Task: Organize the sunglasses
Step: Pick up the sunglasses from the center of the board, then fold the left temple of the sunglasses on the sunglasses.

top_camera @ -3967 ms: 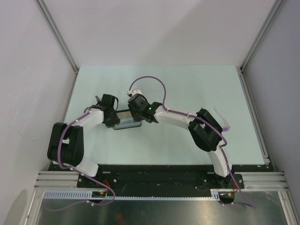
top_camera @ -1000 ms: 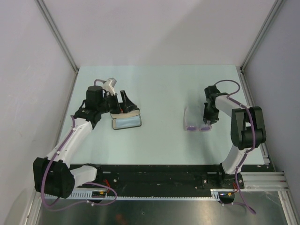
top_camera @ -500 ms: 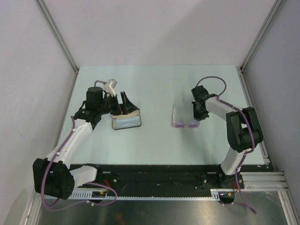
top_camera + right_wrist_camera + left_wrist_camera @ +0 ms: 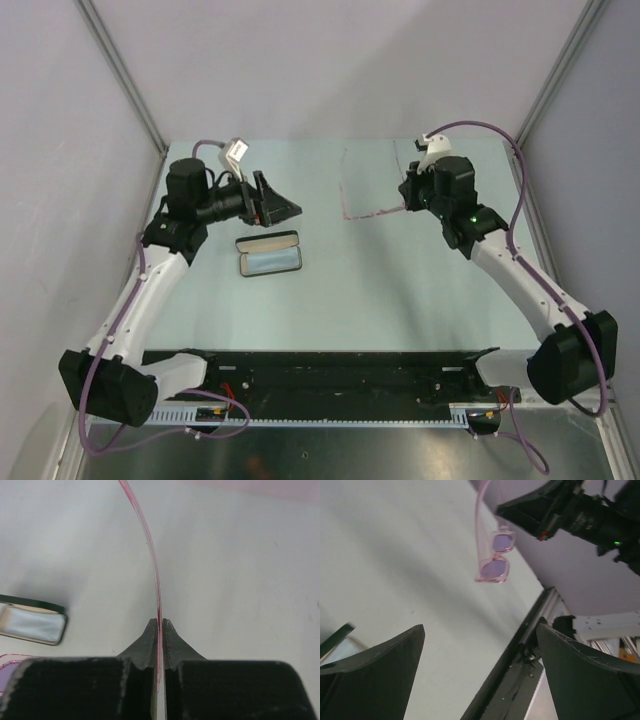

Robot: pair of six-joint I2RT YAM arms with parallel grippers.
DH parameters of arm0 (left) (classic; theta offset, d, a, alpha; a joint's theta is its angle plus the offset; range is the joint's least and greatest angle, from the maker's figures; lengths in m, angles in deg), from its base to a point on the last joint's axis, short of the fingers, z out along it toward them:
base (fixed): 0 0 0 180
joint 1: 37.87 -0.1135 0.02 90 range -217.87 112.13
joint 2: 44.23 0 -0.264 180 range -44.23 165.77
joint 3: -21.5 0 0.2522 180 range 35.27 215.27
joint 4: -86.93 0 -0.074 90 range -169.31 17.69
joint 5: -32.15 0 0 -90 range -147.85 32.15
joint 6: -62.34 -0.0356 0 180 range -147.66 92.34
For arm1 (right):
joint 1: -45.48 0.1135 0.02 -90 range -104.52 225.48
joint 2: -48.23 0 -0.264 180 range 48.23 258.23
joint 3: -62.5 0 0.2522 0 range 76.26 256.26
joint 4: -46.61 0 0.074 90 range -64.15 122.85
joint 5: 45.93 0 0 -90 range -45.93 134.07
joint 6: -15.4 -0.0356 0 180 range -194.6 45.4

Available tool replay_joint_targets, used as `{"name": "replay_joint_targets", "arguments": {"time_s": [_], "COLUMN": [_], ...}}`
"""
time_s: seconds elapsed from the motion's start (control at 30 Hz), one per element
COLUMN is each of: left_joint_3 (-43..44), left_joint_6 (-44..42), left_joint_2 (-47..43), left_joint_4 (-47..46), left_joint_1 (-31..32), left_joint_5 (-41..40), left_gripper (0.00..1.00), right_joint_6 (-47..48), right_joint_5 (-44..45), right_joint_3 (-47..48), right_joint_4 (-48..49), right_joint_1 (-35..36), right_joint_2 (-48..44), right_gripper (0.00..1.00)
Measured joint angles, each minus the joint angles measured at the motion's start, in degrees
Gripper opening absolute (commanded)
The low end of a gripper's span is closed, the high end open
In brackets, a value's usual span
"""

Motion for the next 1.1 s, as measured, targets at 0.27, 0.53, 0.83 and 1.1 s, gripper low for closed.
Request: {"name": "replay_joint_targets", "arguments": {"time_s": [0.27,0.53,0.83,1.1], "left_joint_3": [8.2,9.5,9.3,9.3], "left_joint_6": [0.9,-0.3,-0.4,-0.5], "left_joint_2": [-0.7,-3.8,-3.8,-2.8], "left_joint_4": [-0.1,-0.3,-0.1,-0.1], "left_joint_1": [2.9,3.3,6.8,7.5], "left_joint_5": [8.3,16.1,18.8,20.5], "left_gripper": [1.00,1.00,1.00,1.00], "right_joint_6": [3.0,3.3,2.1,2.6], "right_joint_5": [-9.6,-21.6,-25.4,-25.9], "right_joint_3": [0.0,0.0,0.0,0.0], "right_joint_4": [10.3,20.8,28.3,30.0], "right_joint_1": [4.3,6.7,10.9,13.6], "right_joint_2": [-5.2,-8.3,-8.3,-7.5], "right_gripper": [0.00,0.00,0.00,0.00]}}
